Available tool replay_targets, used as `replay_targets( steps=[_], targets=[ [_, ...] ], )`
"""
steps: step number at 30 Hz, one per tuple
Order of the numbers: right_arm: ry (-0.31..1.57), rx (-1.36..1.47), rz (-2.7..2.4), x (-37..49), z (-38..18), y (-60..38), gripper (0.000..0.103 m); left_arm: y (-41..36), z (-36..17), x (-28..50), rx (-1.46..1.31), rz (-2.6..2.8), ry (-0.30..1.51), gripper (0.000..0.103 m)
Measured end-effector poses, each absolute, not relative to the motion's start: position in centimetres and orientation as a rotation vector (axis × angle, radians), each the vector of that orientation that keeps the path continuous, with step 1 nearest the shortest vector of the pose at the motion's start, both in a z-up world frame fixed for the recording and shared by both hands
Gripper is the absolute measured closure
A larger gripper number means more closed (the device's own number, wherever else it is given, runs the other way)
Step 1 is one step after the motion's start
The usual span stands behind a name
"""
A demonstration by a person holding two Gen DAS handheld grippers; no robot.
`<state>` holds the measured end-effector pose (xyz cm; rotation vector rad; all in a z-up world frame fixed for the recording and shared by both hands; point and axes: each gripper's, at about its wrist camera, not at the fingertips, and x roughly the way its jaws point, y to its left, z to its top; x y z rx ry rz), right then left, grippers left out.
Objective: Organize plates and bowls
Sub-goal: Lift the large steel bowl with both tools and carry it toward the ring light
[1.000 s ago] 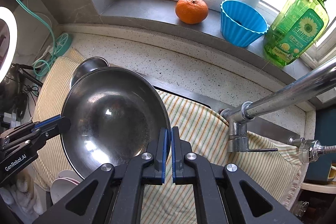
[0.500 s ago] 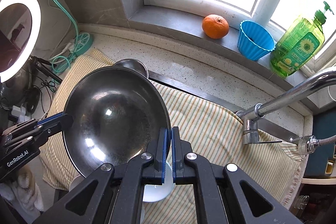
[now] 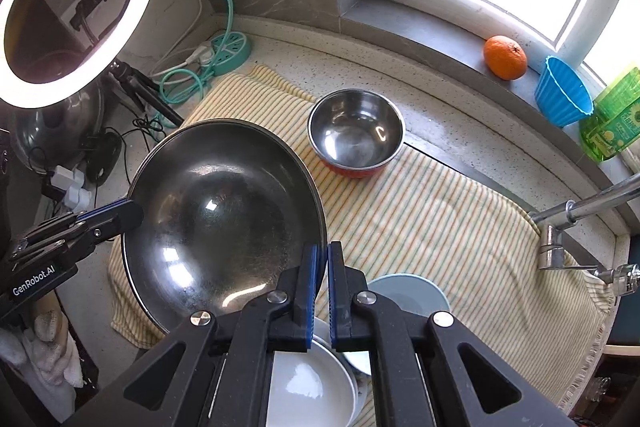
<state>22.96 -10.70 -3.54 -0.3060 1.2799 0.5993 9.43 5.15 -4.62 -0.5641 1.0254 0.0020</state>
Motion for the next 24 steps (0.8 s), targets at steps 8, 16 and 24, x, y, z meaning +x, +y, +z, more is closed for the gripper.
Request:
replay_targets(
  steps=[8, 16, 24],
  targets=[
    [1.334, -0.321, 0.660, 20.9, -6.8, -6.6, 0.098, 8.7, -6.4, 6.4, -0.606, 0.073, 1.038, 0.094],
    [1.375, -0.340, 0.697, 19.4, -9.5, -3.6, 0.098, 11.1, -8.6, 4.1, -0.666, 0.127, 1.062, 0.094],
    [1.409, -0.338, 0.717, 18.5, -11.7, -2.0, 0.098, 12.9, -10.5, 2.6, -0.701, 0.168, 1.084, 0.094]
  ],
)
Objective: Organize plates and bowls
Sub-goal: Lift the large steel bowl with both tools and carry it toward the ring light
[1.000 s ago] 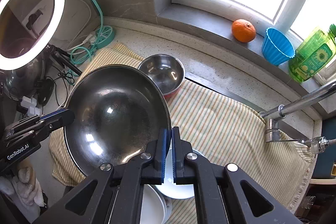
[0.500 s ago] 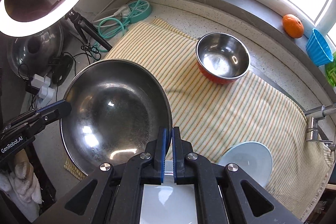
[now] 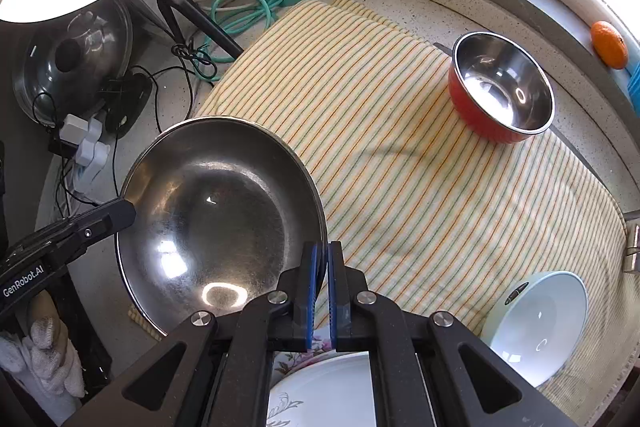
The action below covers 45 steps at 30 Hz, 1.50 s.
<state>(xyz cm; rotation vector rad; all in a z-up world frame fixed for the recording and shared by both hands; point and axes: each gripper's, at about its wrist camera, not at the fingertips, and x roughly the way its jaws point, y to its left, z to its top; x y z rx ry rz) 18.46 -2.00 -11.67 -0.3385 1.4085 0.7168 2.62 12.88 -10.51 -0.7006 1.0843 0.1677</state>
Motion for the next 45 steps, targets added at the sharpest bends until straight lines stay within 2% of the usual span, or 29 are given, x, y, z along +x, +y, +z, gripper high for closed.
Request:
replay_targets(
  steps=[11, 34, 40, 45],
  targets=[
    [1.440, -0.347, 0.728, 17.9, -13.7, -0.2, 0.098, 14.4, -12.6, 2.3, -0.727, 0.207, 1.124, 0.094],
    [1.441, -0.306, 0.743, 17.6, -13.4, -0.3, 0.097, 14.5, -13.1, 3.0, -0.657, 0.227, 1.121, 0.094],
    [1.412, -0.354, 0.758, 17.0, -13.1, 0.2, 0.095, 14.6, -12.8, 2.7, -0.633, 0.235, 1.112, 0.094],
    [1.398, -0.353, 0.757, 16.9, -13.0, -0.1, 0.089, 14.3, -12.1, 2.3, -0.599, 0.257, 1.096, 0.093]
  ],
)
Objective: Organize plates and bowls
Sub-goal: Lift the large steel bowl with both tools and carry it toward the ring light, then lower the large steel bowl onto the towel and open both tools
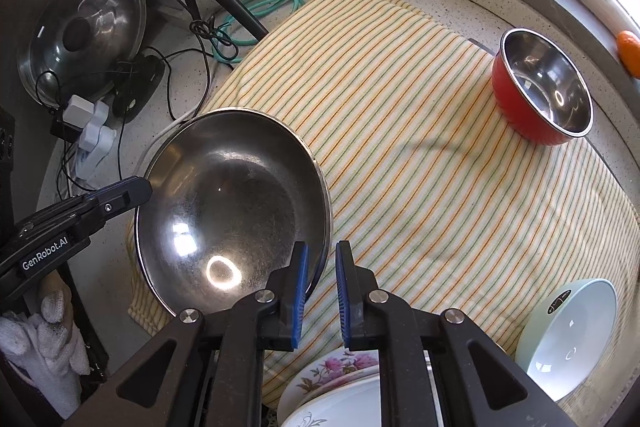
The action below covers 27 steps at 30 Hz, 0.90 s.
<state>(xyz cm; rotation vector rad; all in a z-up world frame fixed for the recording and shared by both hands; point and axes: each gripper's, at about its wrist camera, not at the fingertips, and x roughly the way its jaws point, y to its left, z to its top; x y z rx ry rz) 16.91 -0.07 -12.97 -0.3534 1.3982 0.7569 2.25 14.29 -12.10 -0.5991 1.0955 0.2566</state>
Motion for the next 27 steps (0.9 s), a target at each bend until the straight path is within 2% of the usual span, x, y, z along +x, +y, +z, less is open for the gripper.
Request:
replay_targets(
  steps=[4, 8, 18, 27],
  targets=[
    [1.393, -0.307, 0.748, 17.5, -12.6, -1.0, 0.088, 14.1, -11.3, 2.1, -0.584, 0.264, 1.073, 0.093],
    [1.380, -0.279, 0.744, 17.9, -11.9, -1.8, 0.077, 13.8, -10.3, 2.1, -0.563, 0.268, 1.049, 0.093],
    [1.317, -0.237, 0.726, 18.2, -9.0, -4.6, 0.077, 11.8, -8.1, 2.9, -0.548, 0.208, 1.015, 0.093],
    [1.217, -0.133, 0.705, 20.4, -4.1, -9.0, 0.077, 9.6, -5.2, 4.6, -0.570, 0.120, 0.971, 0.093]
  ],
)
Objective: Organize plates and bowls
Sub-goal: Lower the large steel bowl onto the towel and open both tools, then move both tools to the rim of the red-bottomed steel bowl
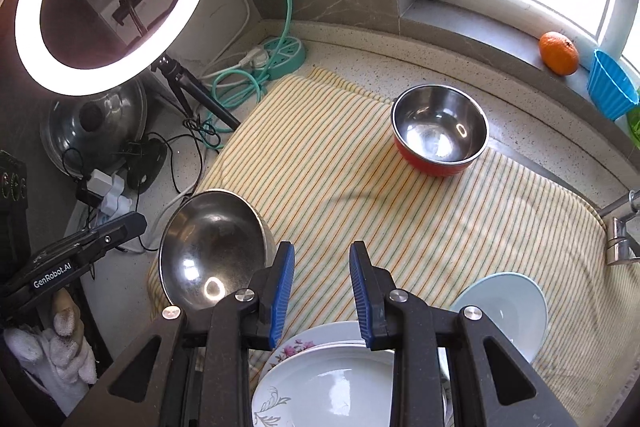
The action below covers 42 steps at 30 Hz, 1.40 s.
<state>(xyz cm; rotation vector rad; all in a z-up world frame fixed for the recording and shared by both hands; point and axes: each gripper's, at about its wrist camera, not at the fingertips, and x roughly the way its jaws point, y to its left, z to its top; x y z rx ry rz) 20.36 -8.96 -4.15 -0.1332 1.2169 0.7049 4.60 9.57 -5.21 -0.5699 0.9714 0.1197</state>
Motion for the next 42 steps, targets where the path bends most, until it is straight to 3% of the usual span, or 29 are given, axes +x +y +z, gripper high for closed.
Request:
replay_targets(
  steps=[16, 42],
  targets=[
    [1.192, -0.039, 0.655, 28.7, -2.0, -13.4, 0.077, 4.3, -4.9, 12.5, -0.564, 0.028, 0.965, 0.093],
    [1.359, 0.058, 0.546, 39.2, -12.7, -14.1, 0.081, 2.4, -11.7, 24.6, -0.622, 0.063, 1.111, 0.093]
  ],
)
